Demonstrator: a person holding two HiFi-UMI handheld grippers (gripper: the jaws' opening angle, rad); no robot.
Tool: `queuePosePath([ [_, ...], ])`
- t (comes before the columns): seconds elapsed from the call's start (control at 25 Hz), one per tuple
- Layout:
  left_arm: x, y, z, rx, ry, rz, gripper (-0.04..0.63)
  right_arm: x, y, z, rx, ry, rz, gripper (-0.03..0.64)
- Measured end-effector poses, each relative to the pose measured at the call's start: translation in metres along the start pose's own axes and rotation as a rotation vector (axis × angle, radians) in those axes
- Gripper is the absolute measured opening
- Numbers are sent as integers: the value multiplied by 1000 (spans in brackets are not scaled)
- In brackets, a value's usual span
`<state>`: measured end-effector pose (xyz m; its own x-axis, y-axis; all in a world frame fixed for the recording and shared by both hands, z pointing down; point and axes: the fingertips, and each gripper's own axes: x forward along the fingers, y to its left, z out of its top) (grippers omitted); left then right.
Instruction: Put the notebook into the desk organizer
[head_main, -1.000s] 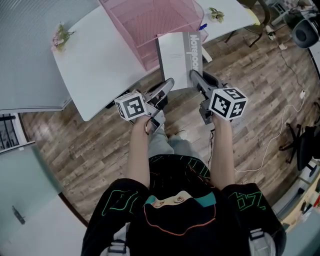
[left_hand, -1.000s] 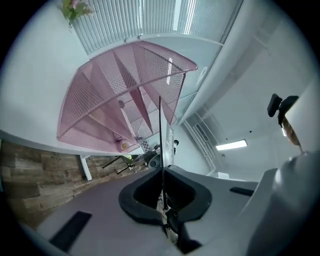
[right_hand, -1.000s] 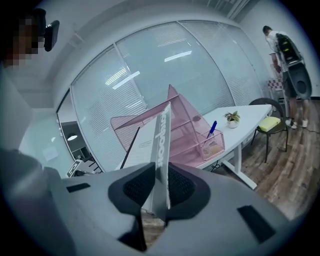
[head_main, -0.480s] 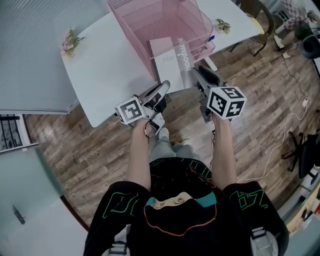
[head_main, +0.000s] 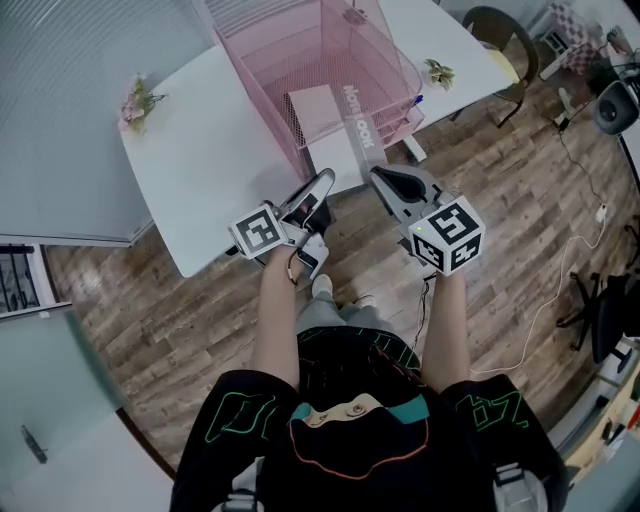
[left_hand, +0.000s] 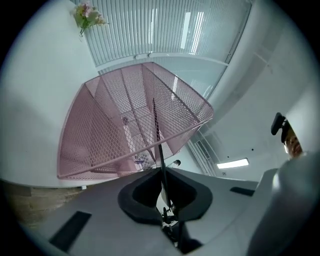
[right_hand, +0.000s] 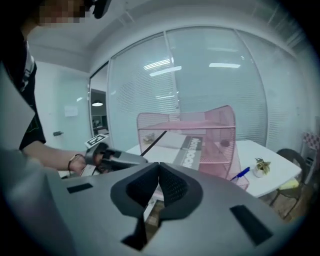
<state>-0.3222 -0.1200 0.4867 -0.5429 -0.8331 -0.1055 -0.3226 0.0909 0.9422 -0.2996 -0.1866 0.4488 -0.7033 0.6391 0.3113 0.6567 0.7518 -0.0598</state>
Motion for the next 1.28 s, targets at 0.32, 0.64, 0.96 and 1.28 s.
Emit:
queuePosePath([
  [0.32, 9, -6, 10, -19, -7, -47, 62, 22, 28, -42, -187, 261, 113, 6],
  [0.64, 1, -6, 12, 160, 105, -42, 190, 45, 12, -28, -195, 236, 11, 6],
  [0.96, -10, -18, 7, 270, 256, -82, 104, 74, 2, -13, -176, 229, -61, 6],
  [1.28, -14, -34, 30, 384, 212, -115, -7, 89, -11, -9, -157, 222, -98, 6],
])
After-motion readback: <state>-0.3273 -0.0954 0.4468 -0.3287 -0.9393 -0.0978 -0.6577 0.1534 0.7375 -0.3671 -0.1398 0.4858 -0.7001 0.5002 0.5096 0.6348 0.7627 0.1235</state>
